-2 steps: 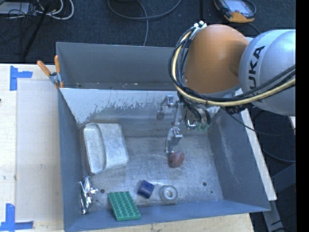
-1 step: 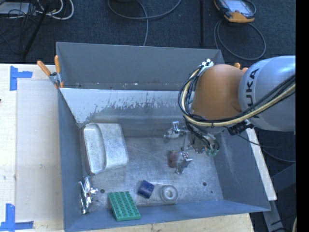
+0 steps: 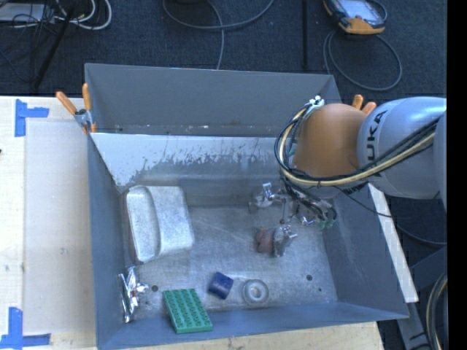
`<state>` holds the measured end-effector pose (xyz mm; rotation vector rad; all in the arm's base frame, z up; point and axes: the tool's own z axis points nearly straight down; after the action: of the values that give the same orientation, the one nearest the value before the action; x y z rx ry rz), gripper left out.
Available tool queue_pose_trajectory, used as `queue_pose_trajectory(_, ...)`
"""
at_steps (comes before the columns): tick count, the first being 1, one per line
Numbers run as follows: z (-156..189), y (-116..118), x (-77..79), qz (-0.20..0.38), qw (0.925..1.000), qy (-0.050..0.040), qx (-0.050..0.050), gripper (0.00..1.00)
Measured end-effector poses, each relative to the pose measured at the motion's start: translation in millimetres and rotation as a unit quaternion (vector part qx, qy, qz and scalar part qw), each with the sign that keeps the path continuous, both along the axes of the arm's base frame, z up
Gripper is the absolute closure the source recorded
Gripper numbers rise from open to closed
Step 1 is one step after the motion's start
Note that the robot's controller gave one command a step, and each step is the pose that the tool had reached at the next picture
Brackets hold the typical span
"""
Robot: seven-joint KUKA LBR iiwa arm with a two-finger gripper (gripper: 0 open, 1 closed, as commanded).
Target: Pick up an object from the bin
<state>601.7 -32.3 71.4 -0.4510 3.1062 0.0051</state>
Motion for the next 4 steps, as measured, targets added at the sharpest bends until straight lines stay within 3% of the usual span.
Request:
queue_pose_trajectory(1, 2.6, -1.6, 0.0, -0.001, 1.0000, 0.0006, -0.002, 1.00)
queue_pose_trajectory(2, 107.2, -18.8, -10.9, -0.010, 0.9999, -0.0030, -0.002, 1.00)
queue_pose_trajectory(3, 102.2, -18.8, -12.5, -0.011, 0.9999, 0.0008, -0.001, 0.00)
queue_pose_trajectory(4, 0.5, 10.6, -0.9, -0.160, 0.9871, 0.0004, -0.001, 0.00)
